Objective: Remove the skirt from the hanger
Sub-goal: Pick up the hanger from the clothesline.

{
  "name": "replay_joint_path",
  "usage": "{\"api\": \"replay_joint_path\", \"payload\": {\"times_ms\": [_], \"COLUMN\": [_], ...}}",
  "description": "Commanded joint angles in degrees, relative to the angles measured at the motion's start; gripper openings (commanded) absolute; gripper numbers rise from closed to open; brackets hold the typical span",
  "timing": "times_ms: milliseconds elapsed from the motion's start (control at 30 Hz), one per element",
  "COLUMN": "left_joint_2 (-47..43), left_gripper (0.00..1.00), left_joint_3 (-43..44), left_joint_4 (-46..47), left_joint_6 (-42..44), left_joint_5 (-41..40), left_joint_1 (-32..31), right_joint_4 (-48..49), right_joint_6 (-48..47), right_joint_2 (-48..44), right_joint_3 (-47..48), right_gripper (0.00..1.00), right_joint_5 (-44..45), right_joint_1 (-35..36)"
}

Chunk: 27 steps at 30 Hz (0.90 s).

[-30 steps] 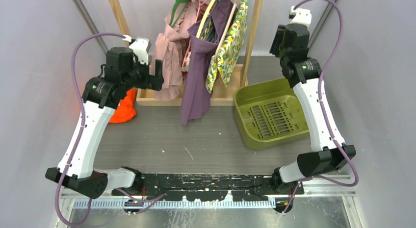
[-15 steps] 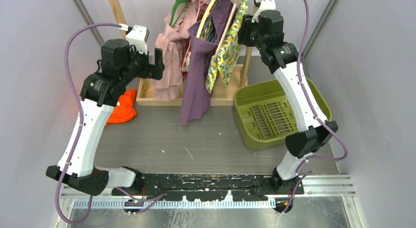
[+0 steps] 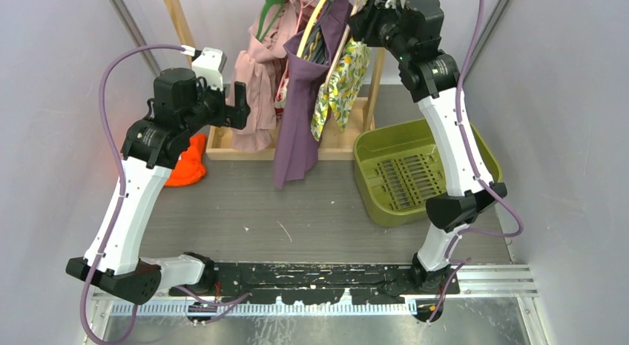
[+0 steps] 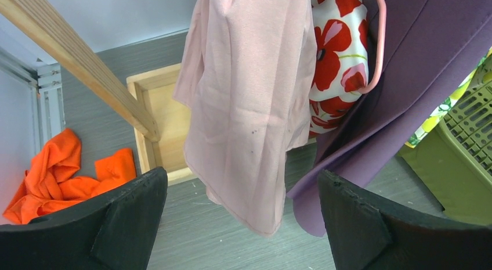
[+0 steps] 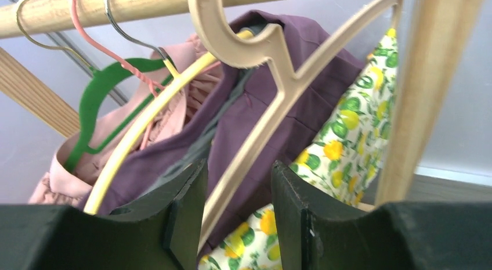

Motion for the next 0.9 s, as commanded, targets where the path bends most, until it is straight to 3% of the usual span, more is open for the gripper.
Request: {"api": "replay_joint_path", "payload": {"times_ms": [0,533,867], "left_joint_2": [-1.33,-3.67,-3.82], "left_gripper": [0.99,0.99,0.99], "left_joint_3": [-0.44,-3.07,-3.88], "left_joint_4": [3.43,2.34,2.60], "left_joint_6": [0.28,1.49,1.22], "left_joint_5": [1.43,0.00,-0.10], "left_joint_1": [-0.24,-0.21,-0.21], "right_joint_4": [3.47,6.42,6.06], "right_joint_6": [4.14,4.97,-2.06], "right_joint_2": [4.60,9.99,11.16], "right_joint_3": [4.80,8.82,9.40], "right_gripper": [0.50,0.50,0.51], "right_joint_5": [-3.92,-0.46,8.54], "right_joint_1": [0.88,1.01,0.97]}}
